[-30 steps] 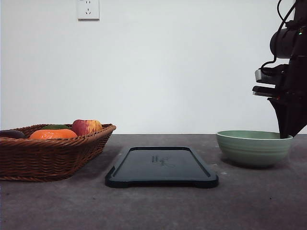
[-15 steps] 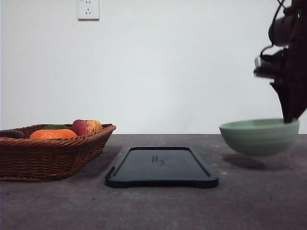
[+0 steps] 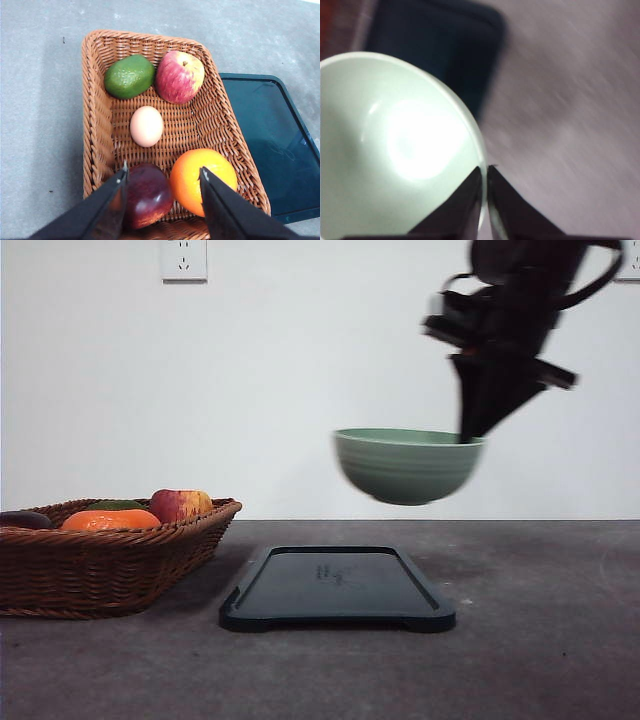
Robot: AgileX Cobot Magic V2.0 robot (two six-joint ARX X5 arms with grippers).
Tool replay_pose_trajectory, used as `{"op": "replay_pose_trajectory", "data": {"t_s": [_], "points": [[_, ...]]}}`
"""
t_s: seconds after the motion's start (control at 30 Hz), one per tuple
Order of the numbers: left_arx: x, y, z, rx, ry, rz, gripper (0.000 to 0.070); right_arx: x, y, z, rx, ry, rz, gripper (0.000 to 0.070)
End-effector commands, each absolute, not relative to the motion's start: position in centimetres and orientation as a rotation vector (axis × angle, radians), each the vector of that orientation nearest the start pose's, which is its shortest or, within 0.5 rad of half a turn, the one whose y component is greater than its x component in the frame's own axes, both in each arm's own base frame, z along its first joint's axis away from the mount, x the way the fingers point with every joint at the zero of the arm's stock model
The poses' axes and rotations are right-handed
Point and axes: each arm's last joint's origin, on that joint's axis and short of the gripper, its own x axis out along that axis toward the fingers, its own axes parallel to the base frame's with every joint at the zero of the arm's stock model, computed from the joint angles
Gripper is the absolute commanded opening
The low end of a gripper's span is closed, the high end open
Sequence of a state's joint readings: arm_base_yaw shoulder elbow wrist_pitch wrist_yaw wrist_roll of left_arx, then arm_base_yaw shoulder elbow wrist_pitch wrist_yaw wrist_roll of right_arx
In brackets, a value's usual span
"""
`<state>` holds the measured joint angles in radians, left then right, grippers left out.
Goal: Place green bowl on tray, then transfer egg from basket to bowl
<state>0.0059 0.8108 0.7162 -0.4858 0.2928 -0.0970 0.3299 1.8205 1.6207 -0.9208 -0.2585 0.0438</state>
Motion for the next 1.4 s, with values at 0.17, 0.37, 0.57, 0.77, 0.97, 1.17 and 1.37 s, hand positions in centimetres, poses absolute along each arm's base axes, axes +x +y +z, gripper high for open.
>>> {"op": "replay_pose_trajectory", "data": {"t_s": [0.17, 0.37, 0.57, 0.77, 0.97, 1.17, 1.37], "points": [[16.9, -0.8, 28.5, -0.179, 0.567, -0.257, 0.0276, 36.7, 16.8, 25.3, -0.001, 1.191, 0.530, 0.0003], [16.9, -0.8, 28.5, -0.179, 0.567, -0.257, 0.0276, 37.4, 18.2, 23.1, -0.039, 1.201, 0.517, 0.0003], [16.9, -0.8, 28.5, -0.179, 0.567, -0.257, 0.0276, 38.1, 18.5, 21.6, -0.045, 1.210, 0.494, 0.0004], [16.9, -0.8, 28.5, -0.179, 0.568, -0.257, 0.0276, 38.1, 18.5, 21.5, -0.040, 1.215, 0.503, 0.0204], [16.9, -0.8, 28.5, -0.179, 0.569, -0.257, 0.0276, 37.9, 18.4, 22.4, -0.034, 1.194, 0.503, 0.0285], [16.9, -0.8, 28.5, -0.179, 0.569, -0.257, 0.0276, 36.8, 18.1, 25.6, -0.081, 1.073, 0.494, 0.0284], [16.9, -0.8, 28.5, -0.179, 0.570, -0.257, 0.0276, 34.0, 17.0, 27.1, -0.064, 0.899, 0.510, 0.0276]]}}
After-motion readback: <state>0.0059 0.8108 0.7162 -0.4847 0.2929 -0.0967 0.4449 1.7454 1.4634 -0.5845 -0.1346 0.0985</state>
